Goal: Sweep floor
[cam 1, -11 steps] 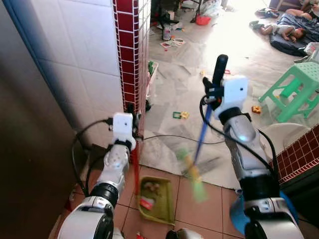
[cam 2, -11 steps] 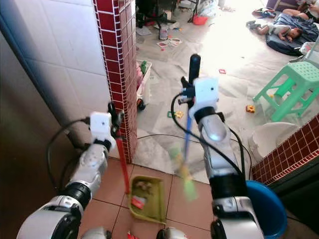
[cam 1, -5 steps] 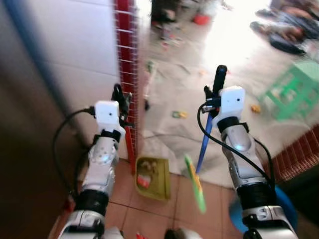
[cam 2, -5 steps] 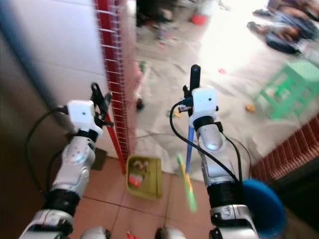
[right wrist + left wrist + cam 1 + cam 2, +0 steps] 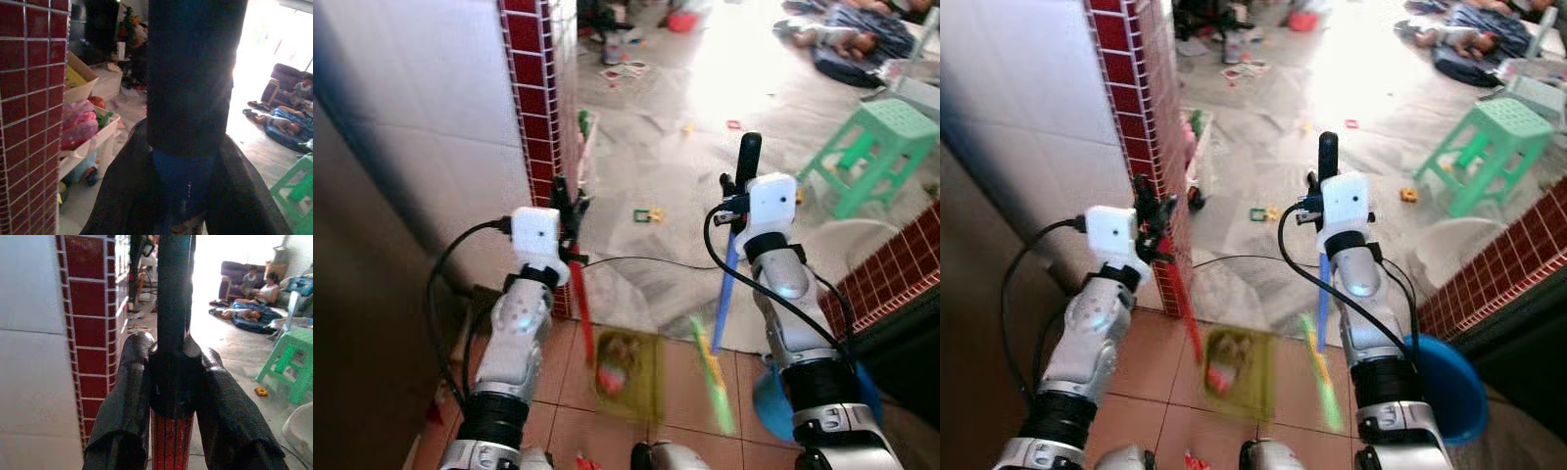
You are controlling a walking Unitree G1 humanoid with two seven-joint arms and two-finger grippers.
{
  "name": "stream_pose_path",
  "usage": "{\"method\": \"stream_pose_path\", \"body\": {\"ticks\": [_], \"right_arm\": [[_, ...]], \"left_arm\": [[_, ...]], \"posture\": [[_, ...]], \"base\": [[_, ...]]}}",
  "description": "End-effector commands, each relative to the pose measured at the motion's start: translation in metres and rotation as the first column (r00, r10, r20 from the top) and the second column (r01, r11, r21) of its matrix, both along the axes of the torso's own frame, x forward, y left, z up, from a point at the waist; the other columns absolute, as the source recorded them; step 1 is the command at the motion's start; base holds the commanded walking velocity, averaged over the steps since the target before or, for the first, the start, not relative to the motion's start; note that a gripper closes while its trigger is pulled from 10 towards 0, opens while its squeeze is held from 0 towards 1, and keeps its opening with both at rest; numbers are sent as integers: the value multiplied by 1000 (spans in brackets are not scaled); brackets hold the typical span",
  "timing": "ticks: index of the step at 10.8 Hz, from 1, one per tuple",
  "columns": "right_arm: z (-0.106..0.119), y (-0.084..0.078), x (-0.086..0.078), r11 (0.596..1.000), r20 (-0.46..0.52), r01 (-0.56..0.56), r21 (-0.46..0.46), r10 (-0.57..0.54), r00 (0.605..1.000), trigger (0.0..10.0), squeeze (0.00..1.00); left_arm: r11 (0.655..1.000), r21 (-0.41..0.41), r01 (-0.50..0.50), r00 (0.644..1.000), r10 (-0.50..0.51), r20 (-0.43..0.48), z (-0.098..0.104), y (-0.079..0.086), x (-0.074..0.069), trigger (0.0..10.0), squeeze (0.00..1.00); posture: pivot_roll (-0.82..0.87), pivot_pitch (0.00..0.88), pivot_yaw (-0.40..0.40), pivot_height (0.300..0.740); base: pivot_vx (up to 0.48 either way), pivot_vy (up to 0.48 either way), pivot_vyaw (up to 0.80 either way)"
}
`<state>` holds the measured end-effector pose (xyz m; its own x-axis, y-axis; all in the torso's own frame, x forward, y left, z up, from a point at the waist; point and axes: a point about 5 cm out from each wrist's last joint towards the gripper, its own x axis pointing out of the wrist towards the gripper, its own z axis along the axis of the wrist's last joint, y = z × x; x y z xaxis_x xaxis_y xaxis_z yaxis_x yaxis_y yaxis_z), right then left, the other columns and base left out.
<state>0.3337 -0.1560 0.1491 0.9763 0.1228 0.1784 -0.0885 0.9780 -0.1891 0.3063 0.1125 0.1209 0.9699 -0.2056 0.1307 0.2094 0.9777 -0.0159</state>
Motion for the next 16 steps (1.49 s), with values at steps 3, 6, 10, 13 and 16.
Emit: {"method": "stream_pose_path", "body": {"ticks": [3, 6, 10, 13, 16], "right_arm": [[13, -4, 4, 1000, 58, 14, -3, -14, 998, 10000, 0], [12, -4, 4, 1000, 51, 18, -5, -17, 999, 10000, 0], [10, -4, 4, 1000, 46, 16, -4, -15, 999, 10000, 0], [10, -4, 5, 1000, 46, 14, -7, -14, 999, 10000, 0], [5, -3, 5, 1000, 30, 6, 9, -6, 1000, 10000, 0]], "left_arm": [[1000, -20, 11, 996, -9, 86, 30, -2, 1, 10000, 0], [999, -31, 17, 997, -14, 75, 32, -4, 0, 10000, 0], [999, -30, 18, 998, -16, 69, 32, -4, -1, 10000, 0], [999, -30, 21, 998, -19, 65, 32, -5, -2, 10000, 0], [999, -28, 24, 999, -22, 46, 28, -4, -1, 10000, 0]], "posture": [[-11, 0, -68, 740], [-12, 0, -69, 740], [-11, 0, -68, 740], [-13, 0, -68, 740], [-1, 0, -62, 740]], "base": [[0, 0, -133], [-85, 0, 0], [-275, 0, 0], [-276, 0, 0], [-277, 0, 0]]}}
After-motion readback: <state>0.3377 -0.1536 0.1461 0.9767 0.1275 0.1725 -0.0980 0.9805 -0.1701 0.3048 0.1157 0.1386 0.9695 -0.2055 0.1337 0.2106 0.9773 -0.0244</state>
